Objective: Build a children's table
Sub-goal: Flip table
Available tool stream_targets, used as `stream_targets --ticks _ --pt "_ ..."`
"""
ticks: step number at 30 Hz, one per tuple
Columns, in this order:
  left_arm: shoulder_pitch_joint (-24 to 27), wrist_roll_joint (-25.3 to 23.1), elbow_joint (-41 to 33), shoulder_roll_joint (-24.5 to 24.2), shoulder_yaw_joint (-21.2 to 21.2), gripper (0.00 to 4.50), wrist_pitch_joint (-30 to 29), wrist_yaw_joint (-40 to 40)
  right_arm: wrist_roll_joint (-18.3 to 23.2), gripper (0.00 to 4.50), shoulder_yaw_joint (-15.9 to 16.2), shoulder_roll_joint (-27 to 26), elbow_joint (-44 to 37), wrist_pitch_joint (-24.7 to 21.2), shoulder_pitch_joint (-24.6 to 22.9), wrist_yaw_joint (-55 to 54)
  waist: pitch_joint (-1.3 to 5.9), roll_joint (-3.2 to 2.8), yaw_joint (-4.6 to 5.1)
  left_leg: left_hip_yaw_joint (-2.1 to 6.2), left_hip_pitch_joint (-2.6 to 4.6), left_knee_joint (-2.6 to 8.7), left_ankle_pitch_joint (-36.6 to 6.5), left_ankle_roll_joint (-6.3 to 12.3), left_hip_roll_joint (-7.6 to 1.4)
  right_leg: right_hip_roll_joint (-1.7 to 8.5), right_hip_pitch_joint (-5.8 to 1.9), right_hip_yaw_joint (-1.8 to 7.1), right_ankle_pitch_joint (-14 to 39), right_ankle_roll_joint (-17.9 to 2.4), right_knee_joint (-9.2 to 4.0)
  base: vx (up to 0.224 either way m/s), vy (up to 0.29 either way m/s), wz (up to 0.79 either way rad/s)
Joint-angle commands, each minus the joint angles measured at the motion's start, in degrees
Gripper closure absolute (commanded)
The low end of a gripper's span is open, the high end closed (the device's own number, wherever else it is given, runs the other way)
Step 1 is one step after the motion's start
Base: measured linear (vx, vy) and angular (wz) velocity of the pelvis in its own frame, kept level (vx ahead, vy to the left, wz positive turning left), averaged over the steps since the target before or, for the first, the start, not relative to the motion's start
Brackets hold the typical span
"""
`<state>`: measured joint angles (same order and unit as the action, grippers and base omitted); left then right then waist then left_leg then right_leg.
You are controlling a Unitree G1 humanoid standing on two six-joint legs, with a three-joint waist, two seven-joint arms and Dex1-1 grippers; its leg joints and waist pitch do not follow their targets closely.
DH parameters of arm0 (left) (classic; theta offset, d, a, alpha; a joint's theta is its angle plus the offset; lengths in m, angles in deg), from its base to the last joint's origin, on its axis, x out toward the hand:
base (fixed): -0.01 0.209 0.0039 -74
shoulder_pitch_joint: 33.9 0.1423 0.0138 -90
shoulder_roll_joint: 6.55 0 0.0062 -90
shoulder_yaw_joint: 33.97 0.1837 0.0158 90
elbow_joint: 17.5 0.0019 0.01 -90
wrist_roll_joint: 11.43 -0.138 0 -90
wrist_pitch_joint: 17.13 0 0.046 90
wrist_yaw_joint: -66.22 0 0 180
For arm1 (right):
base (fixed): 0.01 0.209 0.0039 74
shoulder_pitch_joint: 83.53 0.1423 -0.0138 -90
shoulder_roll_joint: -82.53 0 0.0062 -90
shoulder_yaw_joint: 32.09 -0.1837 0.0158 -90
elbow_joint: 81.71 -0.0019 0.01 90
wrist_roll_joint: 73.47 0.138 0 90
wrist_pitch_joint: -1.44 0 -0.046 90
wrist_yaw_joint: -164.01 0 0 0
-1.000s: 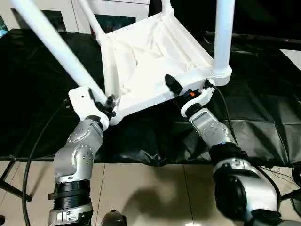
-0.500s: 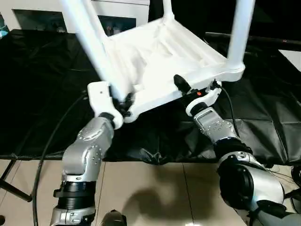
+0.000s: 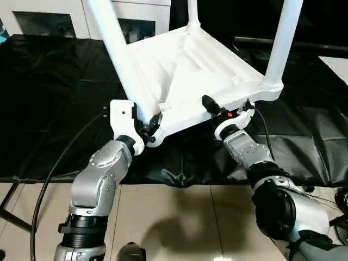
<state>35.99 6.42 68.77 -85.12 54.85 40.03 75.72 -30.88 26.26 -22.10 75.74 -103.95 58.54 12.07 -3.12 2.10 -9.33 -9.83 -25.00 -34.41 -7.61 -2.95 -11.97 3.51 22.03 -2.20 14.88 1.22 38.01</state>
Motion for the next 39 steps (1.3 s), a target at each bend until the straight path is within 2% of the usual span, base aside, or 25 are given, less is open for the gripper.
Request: stream_targets --ticks 1,2,4,6,9,12,13,18,21,24,27,31,34,39 --pt "-0.6 1.9 -2.3 0.9 2.3 2.32 0.3 2.7 -1.4 2.27 0.9 0.4 -1.5 1.6 3.0 2.5 5.00 -0.34 0.17 -0.10 2.95 2.95 -4.1 0.05 -1.39 3.81 -2.29 1.26 -13.6 -11.9 -3.25 0.000 0.000 0.00" --pt "-0.6 1.7 -2.4 0.8 2.3 2.33 0.2 2.7 -1.7 2.28 1.0 0.4 -1.5 1.8 3.0 2.5 5.02 -0.37 0.19 -0.07 2.92 2.99 -4.0 -0.09 -1.40 3.80 -2.32 1.24 -13.5 -11.9 -3.24 0.000 0.000 0.00" --pt "-0.5 3.2 -2.6 1.1 1.6 1.63 0.0 4.0 -2.5 2.28 1.3 0.5 -1.7 2.8 3.0 2.4 5.00 -0.35 0.25 -0.07 2.88 3.05 -4.1 -0.49 -1.34 3.77 -2.27 1.21 -13.1 -11.8 -3.25 0.000 0.000 0.00" --pt "-0.2 3.5 -3.2 0.7 1.0 1.61 0.1 4.2 -2.9 2.28 1.5 0.5 -2.0 3.9 3.1 2.1 5.01 -0.36 0.25 -0.11 2.85 3.03 -4.2 -0.66 -1.28 3.79 -2.23 1.23 -13.1 -12.0 -3.24 0.000 0.000 0.00" --pt "0.3 3.8 -4.0 -0.6 0.0 1.30 -0.2 4.9 -2.7 2.28 1.0 0.8 -2.4 5.5 3.5 1.3 5.04 -0.40 0.31 -0.06 2.87 3.02 -4.2 -0.55 -1.28 3.74 -2.21 1.19 -13.6 -12.1 -3.19 0.000 0.000 0.00" --pt "1.7 4.1 -5.4 -3.4 -1.6 1.17 -1.6 6.1 -2.2 2.30 -0.1 1.6 -2.7 7.6 4.1 -0.1 5.06 -0.68 0.29 -0.07 3.00 2.97 -4.3 -0.47 -1.30 3.67 -2.04 1.15 -13.8 -12.2 -3.11 0.000 0.000 0.00" --pt "1.9 4.3 -5.6 -3.8 -2.2 0.98 -2.0 6.1 -2.2 2.38 -0.3 1.8 -2.7 8.1 4.2 -0.4 5.05 -0.66 0.32 -0.07 2.95 2.98 -4.1 -0.57 -1.31 3.64 -2.01 1.14 -13.7 -12.2 -3.07 0.000 0.000 0.00" --pt "4.6 4.8 -7.0 -7.4 -4.4 0.75 -4.0 7.4 -3.1 2.59 -1.0 3.6 -2.9 11.4 4.4 -2.8 4.95 -0.90 0.46 -0.08 3.13 3.16 -5.9 -1.32 -1.28 3.48 -1.86 1.15 -11.8 -11.6 -3.21 0.000 0.000 0.00" --pt "6.3 5.0 -8.0 -8.6 -4.6 0.37 -5.1 7.8 -4.0 2.64 -0.9 4.6 -3.1 12.9 4.5 -3.8 4.90 -0.95 0.35 -0.09 3.18 3.22 -6.7 -2.00 -1.29 3.41 -1.80 1.18 -11.3 -11.3 -3.25 0.000 0.000 0.00" --pt "8.9 4.4 -9.4 -10.4 -3.1 0.35 -6.2 8.8 -5.0 2.66 -1.0 6.1 -3.5 15.6 5.1 -5.6 4.83 -0.91 0.05 -0.21 3.38 3.18 -7.7 -2.24 -1.27 3.35 -1.60 1.23 -10.2 -10.5 -3.42 0.000 0.000 0.00" --pt "9.8 4.2 -9.5 -11.0 -2.2 0.00 -6.2 9.5 -5.1 2.68 -1.7 6.9 -3.6 16.8 5.8 -6.8 4.84 -0.97 -0.23 -0.27 3.50 3.20 -8.3 -2.50 -1.31 3.33 -1.48 1.19 -9.3 -9.8 -3.46 0.000 0.000 0.00" --pt "10.4 4.1 -10.4 -12.3 -1.0 0.00 -5.8 11.2 -6.4 2.72 -1.3 7.8 -3.5 18.6 6.4 -8.3 4.63 -0.79 0.01 -0.32 3.38 3.60 -11.3 -3.41 -1.23 3.53 -1.35 1.15 -4.9 -9.5 -3.78 0.000 0.000 0.00" --pt "10.5 4.3 -12.1 -13.4 0.1 0.00 -3.9 13.6 -9.4 2.72 0.7 8.8 -3.6 20.0 6.5 -9.5 4.64 -0.51 0.41 -0.44 3.08 3.52 -9.9 -2.98 -1.10 3.56 -1.50 1.14 -5.2 -9.3 -3.79 0.000 0.000 0.00" --pt "8.9 4.6 -14.5 -14.0 0.6 0.00 -1.6 15.2 -13.9 2.72 4.2 10.1 -3.7 22.7 6.7 -11.7 4.70 -0.43 0.45 -0.59 2.94 3.21 -8.1 -2.01 -0.98 3.50 -1.58 1.18 -7.0 -9.4 -3.63 0.000 0.000 0.00"
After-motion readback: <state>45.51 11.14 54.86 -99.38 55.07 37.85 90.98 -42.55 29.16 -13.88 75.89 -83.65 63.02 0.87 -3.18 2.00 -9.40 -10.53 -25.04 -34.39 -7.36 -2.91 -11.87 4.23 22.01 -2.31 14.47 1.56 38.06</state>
